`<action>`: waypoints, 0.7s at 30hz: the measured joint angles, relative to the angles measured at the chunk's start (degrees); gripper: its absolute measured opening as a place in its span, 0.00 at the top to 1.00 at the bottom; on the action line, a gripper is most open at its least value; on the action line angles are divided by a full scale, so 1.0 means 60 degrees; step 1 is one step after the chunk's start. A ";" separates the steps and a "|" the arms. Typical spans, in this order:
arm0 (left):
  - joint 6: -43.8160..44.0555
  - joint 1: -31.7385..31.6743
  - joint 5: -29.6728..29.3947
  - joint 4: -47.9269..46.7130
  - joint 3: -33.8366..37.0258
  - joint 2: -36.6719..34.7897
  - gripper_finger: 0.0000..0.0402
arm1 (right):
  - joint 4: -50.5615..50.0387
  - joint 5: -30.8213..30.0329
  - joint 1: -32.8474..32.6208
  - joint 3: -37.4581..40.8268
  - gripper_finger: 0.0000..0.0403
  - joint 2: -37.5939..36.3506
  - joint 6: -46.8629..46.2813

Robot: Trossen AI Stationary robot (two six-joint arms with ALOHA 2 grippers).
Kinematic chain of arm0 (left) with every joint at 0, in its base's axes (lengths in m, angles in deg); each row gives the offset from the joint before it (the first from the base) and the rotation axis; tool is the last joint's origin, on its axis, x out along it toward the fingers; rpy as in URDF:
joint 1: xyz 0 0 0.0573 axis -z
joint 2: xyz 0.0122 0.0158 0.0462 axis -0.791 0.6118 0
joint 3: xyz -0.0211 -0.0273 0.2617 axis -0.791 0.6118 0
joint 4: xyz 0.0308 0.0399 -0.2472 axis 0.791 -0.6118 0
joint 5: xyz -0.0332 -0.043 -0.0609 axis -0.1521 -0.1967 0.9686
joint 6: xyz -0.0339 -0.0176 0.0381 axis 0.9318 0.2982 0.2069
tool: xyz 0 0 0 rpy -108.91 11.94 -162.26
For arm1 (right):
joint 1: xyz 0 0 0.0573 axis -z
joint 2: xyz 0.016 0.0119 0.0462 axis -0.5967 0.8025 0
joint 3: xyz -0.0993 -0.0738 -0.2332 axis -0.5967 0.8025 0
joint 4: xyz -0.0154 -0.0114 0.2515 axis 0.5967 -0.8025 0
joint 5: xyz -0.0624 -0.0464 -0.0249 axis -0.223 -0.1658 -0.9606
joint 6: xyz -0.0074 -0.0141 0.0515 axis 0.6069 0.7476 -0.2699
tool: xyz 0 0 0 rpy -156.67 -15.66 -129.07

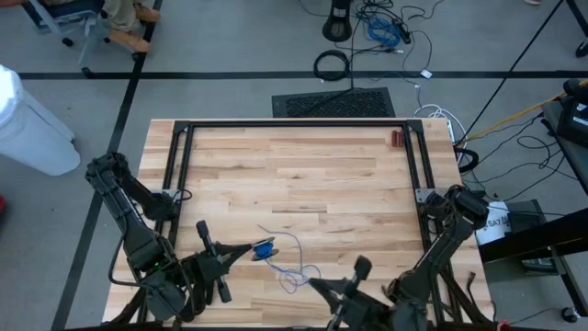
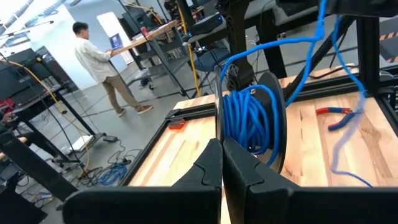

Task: Coil cords
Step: Uncoil the blue wire from the black spool

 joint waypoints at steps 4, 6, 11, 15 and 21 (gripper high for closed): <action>-0.0007 0.0012 0.0000 -0.0004 0.0000 0.0000 1.00 | 0.0001 -0.1060 -0.0205 0.0000 1.00 -0.0004 0.0598; -0.0019 0.0018 0.0000 -0.0004 0.0000 0.0000 1.00 | 0.0005 -0.1619 -0.0281 0.0000 1.00 -0.0004 0.0887; -0.0080 0.0127 0.0004 -0.0004 0.0000 -0.0027 1.00 | 0.0078 -0.1910 -0.0397 0.0000 1.00 -0.0004 0.1220; -0.0080 0.0407 0.0007 0.0033 0.0000 -0.0240 1.00 | 0.0119 -0.1917 -0.0400 0.0000 1.00 -0.0004 0.1223; -0.0487 0.0941 -0.0019 0.0567 0.0000 -0.0450 1.00 | 0.0122 -0.1917 -0.0397 0.0000 1.00 -0.0004 0.1223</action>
